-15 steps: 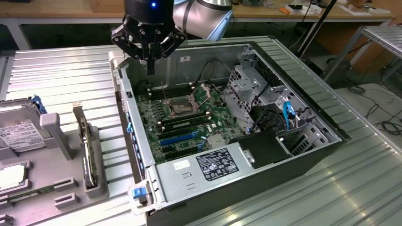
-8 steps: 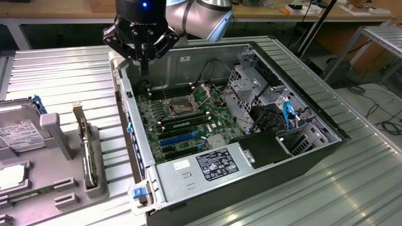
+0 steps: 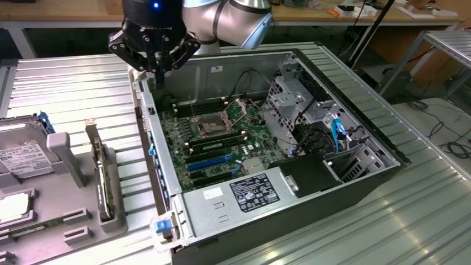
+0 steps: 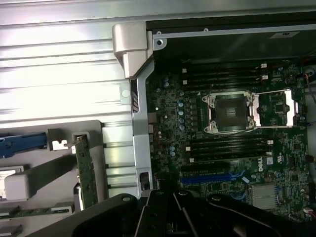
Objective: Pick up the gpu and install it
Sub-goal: 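Reach for the gpu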
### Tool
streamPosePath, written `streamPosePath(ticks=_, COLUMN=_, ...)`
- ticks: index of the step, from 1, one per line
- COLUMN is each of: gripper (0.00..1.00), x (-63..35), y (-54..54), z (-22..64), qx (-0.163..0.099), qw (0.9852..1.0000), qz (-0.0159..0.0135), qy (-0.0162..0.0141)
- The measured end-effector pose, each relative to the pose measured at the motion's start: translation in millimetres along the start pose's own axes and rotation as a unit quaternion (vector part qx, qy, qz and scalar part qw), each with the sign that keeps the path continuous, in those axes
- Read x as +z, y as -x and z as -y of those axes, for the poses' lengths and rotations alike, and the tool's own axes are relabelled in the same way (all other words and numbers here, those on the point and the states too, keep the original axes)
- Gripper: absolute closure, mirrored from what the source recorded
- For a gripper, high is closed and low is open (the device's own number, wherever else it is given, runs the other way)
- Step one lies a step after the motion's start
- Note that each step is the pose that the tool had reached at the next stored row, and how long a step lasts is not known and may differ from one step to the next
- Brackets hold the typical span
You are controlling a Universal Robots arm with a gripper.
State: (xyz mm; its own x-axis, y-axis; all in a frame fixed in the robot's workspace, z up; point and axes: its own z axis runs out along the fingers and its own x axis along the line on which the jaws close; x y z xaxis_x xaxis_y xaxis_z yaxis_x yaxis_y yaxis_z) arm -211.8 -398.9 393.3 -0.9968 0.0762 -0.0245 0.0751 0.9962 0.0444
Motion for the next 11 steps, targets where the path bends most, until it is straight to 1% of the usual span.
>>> streamPosePath(ticks=4, gripper=0.89, x=-0.1, y=-5.1, z=0.4, qx=0.000, qw=1.0000, qz=0.0000, qy=0.0000)
streamPosePath(ticks=11, gripper=0.89, x=-0.6, y=-18.8, z=1.4, qx=0.000, qw=1.0000, qz=0.0000, qy=0.0000)
